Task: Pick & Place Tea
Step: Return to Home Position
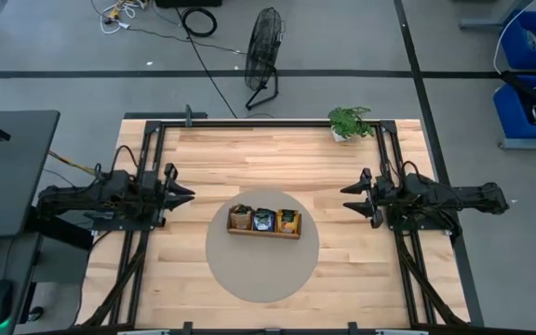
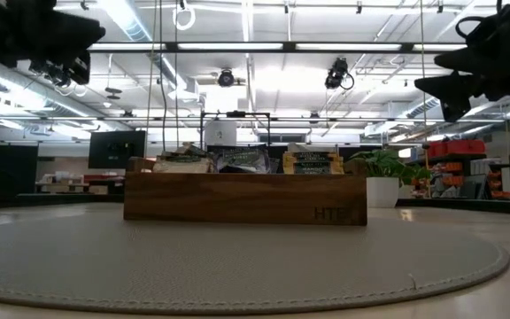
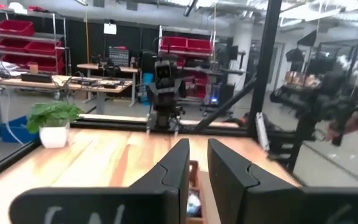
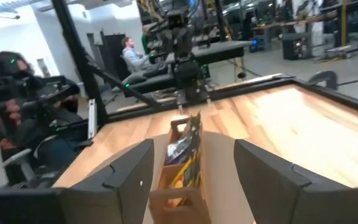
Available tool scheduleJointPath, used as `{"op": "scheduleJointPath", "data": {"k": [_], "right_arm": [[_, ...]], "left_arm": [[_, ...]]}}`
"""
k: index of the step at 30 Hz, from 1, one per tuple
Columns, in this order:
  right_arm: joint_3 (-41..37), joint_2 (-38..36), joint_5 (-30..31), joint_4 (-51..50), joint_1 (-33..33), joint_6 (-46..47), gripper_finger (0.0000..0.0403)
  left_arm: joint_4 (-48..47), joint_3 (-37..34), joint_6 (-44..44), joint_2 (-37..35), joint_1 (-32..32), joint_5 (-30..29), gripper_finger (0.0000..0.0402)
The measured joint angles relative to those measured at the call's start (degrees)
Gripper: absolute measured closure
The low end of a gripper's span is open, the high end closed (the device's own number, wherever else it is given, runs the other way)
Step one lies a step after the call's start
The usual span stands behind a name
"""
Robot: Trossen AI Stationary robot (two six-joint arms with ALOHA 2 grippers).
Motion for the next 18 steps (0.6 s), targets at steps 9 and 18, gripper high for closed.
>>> {"op": "scheduleJointPath", "data": {"k": [9, 18], "right_arm": [[0.0, -0.03, 1.56, 0.29, -0.09, 0.18, 0.0172], [0.01, -0.02, 1.14, 0.26, -0.09, -1.2, 0.0172]], "left_arm": [[6.11, -6.97, -0.04, 0.4, 0.02, -1.74, 0.0342], [4.64, -7.0, -5.78, 0.5, 0.02, -10.21, 0.0342]]}}
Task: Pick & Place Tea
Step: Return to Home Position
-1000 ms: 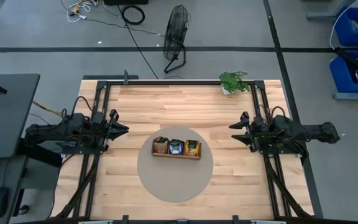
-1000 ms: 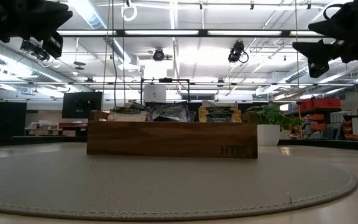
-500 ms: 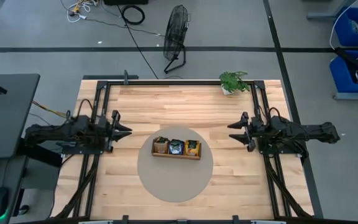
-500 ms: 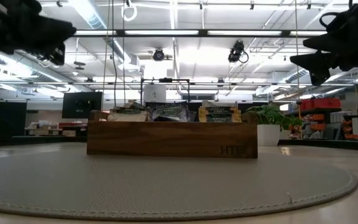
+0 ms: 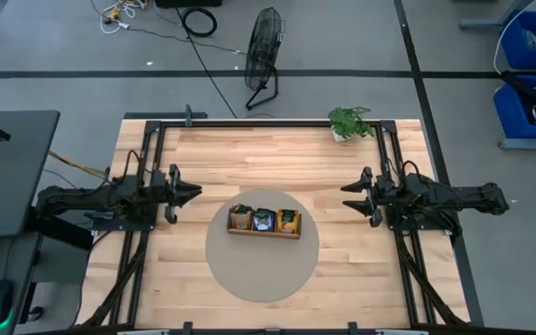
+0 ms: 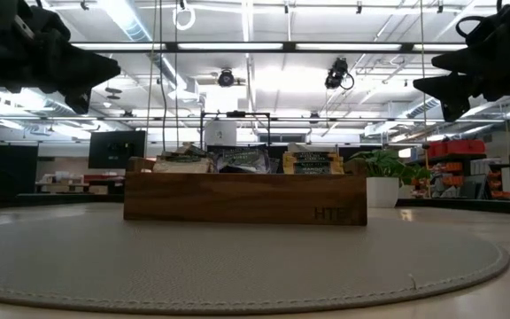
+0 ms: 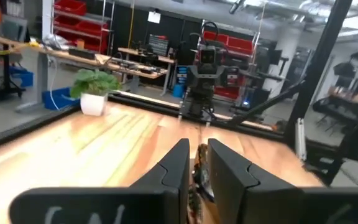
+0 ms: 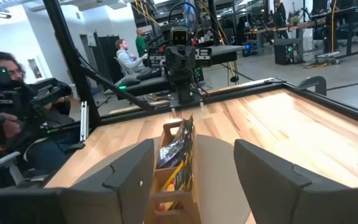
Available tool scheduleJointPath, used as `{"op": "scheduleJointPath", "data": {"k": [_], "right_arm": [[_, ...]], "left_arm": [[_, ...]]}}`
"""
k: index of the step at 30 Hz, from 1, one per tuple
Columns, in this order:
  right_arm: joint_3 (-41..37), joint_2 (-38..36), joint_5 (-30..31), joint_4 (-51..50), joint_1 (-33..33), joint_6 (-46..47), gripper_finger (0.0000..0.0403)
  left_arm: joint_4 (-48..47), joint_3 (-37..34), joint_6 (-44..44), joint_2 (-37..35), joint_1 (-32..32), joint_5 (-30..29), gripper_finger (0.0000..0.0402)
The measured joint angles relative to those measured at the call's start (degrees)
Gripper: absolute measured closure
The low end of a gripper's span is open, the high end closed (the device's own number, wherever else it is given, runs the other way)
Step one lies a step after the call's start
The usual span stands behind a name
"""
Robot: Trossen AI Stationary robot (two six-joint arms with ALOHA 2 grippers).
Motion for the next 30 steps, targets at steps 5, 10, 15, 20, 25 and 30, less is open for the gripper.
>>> {"op": "scheduleJointPath", "data": {"k": [5, 10, 15, 20, 25, 30], "right_arm": [[0.02, 0.0, 0.0, 0.0, 0.0, -0.02, 0.0172], [0.02, 0.0, 0.0, 0.0, -0.01, -0.02, 0.0172], [0.02, 0.0, 0.0, 0.0, 0.0, -0.02, 0.0172], [0.02, 0.0, 0.0, -0.01, 0.0, -0.04, 0.0172], [0.02, 0.0, 0.0, 0.0, 0.0, -0.04, 0.0172], [0.02, 0.0, 0.0, -0.02, 0.0, -0.04, 0.0172]], "left_arm": [[0.0, 0.0, -1.77, 0.0, 0.0, 0.0, 0.0342], [0.0, -0.02, -1.82, 0.0, 0.0, 0.0, 0.0342], [0.0, -0.02, -1.8, 0.0, 0.0, 0.02, 0.0342], [0.0, -0.02, -1.82, 0.0, 0.0, 0.02, 0.0342], [0.0, -0.02, -1.83, 0.0, 0.0, 0.04, 0.0342], [0.0, -0.04, -1.84, 0.0, -0.02, 0.04, 0.0342]]}}
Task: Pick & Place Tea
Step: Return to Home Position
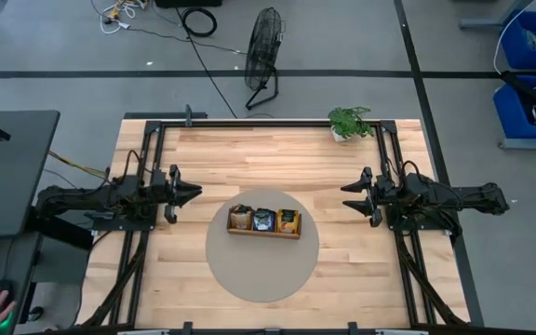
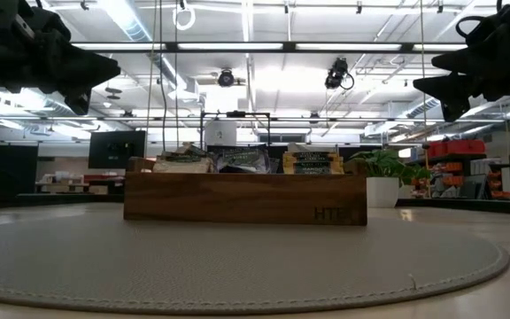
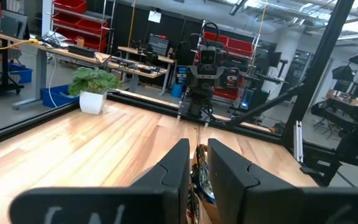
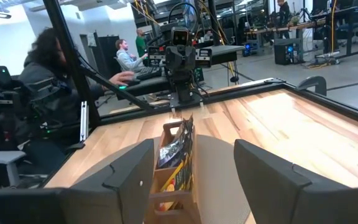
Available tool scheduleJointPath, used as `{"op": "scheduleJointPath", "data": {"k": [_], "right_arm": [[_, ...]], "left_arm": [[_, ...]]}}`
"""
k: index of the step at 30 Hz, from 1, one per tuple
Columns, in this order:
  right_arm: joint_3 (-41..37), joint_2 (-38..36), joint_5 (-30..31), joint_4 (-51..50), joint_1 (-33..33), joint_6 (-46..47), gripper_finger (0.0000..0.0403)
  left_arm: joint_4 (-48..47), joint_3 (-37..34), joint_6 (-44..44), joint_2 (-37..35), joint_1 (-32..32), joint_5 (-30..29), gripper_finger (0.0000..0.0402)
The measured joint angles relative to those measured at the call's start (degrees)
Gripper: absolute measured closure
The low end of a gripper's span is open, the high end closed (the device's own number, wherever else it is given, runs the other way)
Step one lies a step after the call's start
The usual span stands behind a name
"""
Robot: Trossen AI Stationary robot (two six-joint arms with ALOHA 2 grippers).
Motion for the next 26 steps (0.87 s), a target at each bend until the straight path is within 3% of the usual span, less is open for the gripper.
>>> {"op": "scheduleJointPath", "data": {"k": [26], "right_arm": [[0.04, 0.04, -0.11, -0.06, 0.0, -2.01, 0.0172]], "left_arm": [[0.0, 0.0, 0.03, 0.0, 0.01, 0.02, 0.0342]]}}
